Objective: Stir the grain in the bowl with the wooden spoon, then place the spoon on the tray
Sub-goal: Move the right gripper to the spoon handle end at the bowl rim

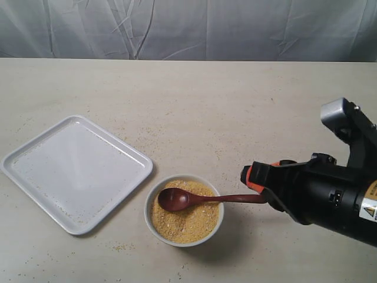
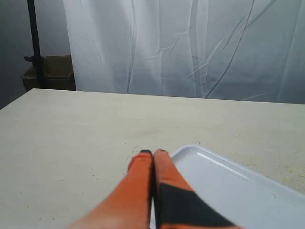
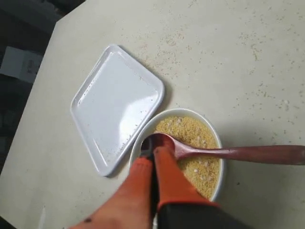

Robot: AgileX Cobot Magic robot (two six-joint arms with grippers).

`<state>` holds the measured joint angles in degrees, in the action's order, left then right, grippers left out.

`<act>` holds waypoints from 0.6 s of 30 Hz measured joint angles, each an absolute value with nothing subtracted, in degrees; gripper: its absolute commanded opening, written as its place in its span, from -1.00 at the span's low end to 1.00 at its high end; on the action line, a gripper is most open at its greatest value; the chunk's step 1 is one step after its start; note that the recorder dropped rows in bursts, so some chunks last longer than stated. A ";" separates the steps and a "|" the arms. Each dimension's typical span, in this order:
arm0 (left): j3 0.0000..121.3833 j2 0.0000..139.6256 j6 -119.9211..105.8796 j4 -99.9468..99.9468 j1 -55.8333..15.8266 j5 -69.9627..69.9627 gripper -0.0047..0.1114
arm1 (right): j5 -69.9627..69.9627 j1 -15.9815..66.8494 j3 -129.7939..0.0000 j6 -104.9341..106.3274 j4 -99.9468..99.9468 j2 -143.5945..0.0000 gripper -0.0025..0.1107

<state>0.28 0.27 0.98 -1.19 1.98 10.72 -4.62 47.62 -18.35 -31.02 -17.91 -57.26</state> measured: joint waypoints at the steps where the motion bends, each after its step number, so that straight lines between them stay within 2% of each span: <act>1: 0.28 0.27 0.98 -1.19 1.98 10.72 -0.92 | -4.62 47.62 -18.35 -30.93 -18.68 -57.26 -0.96; 8: 0.28 0.27 0.98 -1.19 1.98 10.72 -0.92 | -9.45 47.62 -17.25 -30.78 -23.99 -57.26 -0.96; 18: 0.28 0.27 0.98 -1.19 1.98 10.72 -0.92 | -30.26 47.62 -9.24 -31.01 -29.75 -55.48 -0.96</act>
